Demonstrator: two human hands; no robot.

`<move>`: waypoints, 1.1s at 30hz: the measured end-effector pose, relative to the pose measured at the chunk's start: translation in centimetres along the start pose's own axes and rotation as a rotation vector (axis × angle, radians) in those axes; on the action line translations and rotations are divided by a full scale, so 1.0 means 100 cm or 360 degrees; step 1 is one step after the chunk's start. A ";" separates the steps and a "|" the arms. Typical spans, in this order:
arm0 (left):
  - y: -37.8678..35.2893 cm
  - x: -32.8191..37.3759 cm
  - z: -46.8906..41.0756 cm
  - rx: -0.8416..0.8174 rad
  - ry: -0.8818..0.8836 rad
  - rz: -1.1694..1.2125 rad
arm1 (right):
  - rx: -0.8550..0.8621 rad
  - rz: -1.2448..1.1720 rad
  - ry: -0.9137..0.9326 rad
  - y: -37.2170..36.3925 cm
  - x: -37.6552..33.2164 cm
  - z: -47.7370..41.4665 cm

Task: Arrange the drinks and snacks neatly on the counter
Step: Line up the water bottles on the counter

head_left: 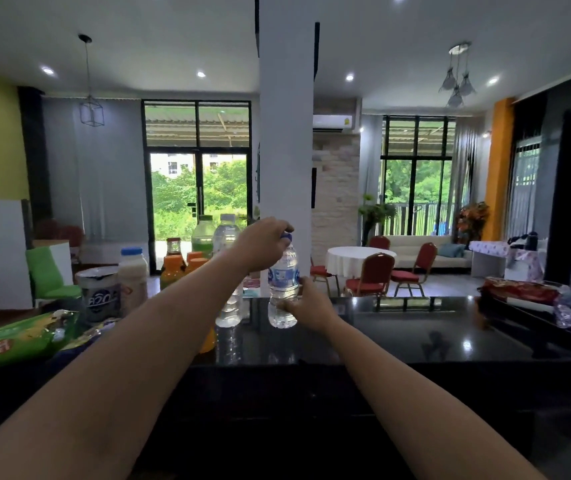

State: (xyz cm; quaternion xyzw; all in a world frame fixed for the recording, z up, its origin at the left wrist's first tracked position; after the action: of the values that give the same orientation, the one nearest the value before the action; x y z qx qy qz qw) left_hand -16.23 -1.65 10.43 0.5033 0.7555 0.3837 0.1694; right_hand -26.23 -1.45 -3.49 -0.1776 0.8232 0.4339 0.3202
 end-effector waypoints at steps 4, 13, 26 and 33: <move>-0.042 0.047 -0.033 -0.0007 -0.0005 0.0125 | 0.0121 0.0121 -0.0056 0.061 0.055 -0.003; -0.153 0.147 -0.109 -0.0027 -0.0003 0.0373 | 0.0333 0.0068 -0.0198 0.177 0.186 -0.010; -0.234 0.172 -0.178 0.0004 0.0121 0.0424 | 0.0332 -0.0021 -0.0252 0.215 0.271 -0.052; -0.266 0.161 -0.195 -0.0080 0.0109 0.0347 | 0.0253 -0.0132 -0.0321 0.204 0.287 -0.080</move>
State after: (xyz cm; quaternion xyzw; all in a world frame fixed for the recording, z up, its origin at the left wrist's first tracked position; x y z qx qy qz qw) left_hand -52.58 -0.63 5.19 0.5648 0.6917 0.4356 0.1133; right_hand -61.86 2.92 -7.48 -0.1410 0.8105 0.3695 0.4321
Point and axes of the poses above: each hand's wrist, its own z-axis away from the middle knuckle, its own y-axis out of the back of the hand, x = y × z, the point moved 10 cm from there along -z, towards the middle knuckle, and after that the axes turned 3 degrees about z, right-handed, at the moved point
